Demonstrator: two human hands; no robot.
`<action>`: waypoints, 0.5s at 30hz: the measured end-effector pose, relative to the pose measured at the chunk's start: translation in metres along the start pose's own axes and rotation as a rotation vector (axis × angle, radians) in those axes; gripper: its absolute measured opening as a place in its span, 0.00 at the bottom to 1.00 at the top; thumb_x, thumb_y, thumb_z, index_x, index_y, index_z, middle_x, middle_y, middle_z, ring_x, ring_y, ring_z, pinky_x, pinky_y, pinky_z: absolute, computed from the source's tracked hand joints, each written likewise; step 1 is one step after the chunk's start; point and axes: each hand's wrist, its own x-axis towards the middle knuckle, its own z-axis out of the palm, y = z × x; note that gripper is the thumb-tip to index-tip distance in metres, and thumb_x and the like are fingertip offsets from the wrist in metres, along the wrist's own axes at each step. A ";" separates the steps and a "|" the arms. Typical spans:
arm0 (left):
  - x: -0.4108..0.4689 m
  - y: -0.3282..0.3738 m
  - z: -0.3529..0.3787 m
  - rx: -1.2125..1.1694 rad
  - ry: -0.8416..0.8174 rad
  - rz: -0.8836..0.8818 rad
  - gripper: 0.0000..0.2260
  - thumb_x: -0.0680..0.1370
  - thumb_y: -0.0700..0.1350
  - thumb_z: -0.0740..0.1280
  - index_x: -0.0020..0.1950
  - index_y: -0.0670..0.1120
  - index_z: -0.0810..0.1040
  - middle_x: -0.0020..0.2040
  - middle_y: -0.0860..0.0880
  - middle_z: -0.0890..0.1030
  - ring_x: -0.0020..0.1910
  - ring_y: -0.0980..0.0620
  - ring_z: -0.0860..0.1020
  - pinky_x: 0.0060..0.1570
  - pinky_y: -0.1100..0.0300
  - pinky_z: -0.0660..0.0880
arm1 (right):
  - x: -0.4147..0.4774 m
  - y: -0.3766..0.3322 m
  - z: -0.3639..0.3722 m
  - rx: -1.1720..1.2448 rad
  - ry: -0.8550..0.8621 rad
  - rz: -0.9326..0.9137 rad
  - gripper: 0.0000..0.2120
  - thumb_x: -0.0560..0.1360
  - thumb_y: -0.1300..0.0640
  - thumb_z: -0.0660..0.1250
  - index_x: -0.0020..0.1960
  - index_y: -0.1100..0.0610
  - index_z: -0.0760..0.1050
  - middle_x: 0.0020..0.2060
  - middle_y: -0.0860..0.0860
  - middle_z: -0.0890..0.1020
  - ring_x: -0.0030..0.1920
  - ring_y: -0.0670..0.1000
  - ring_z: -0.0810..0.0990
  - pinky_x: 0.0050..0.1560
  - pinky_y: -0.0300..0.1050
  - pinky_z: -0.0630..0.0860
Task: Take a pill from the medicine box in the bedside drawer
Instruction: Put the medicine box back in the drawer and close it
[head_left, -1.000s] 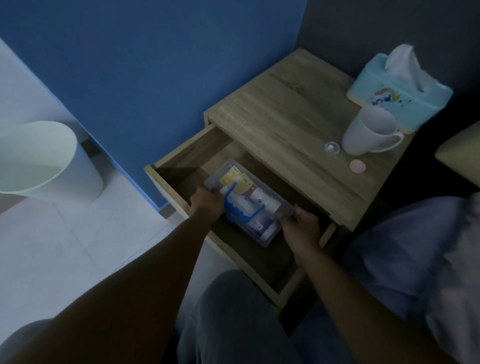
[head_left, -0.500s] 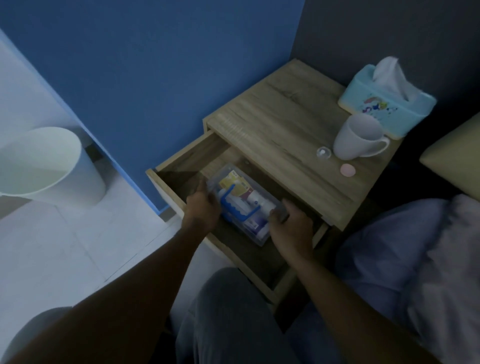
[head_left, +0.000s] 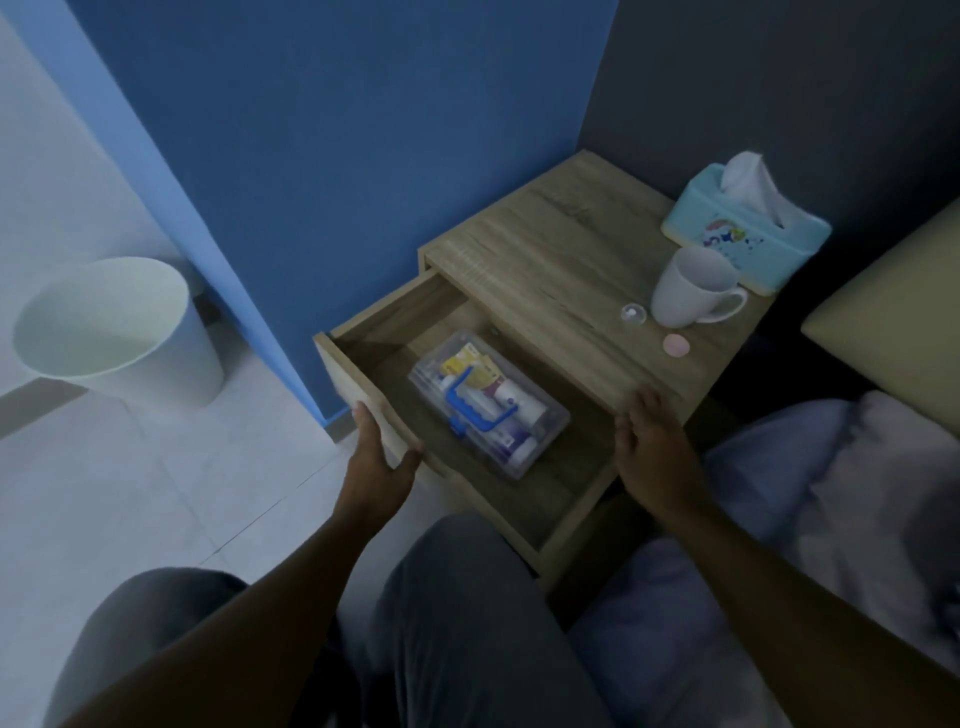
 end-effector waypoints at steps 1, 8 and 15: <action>-0.001 -0.002 0.004 -0.016 -0.036 -0.053 0.44 0.75 0.59 0.67 0.79 0.57 0.39 0.81 0.49 0.55 0.76 0.41 0.62 0.70 0.41 0.65 | -0.002 0.004 0.004 -0.028 -0.009 -0.009 0.23 0.84 0.56 0.57 0.76 0.65 0.64 0.77 0.61 0.64 0.79 0.59 0.58 0.78 0.52 0.57; 0.008 -0.005 0.023 -0.183 -0.115 -0.127 0.37 0.79 0.53 0.66 0.79 0.56 0.44 0.77 0.50 0.63 0.73 0.45 0.67 0.67 0.44 0.68 | 0.000 0.007 0.017 -0.075 0.087 -0.005 0.22 0.83 0.55 0.59 0.73 0.65 0.70 0.73 0.62 0.70 0.76 0.61 0.65 0.75 0.54 0.61; 0.031 0.012 0.049 -0.224 -0.153 -0.086 0.37 0.80 0.51 0.64 0.80 0.54 0.43 0.77 0.49 0.64 0.71 0.48 0.69 0.66 0.47 0.69 | 0.003 0.005 0.004 -0.206 0.138 -0.011 0.19 0.82 0.49 0.61 0.67 0.58 0.78 0.68 0.55 0.78 0.68 0.56 0.76 0.57 0.52 0.78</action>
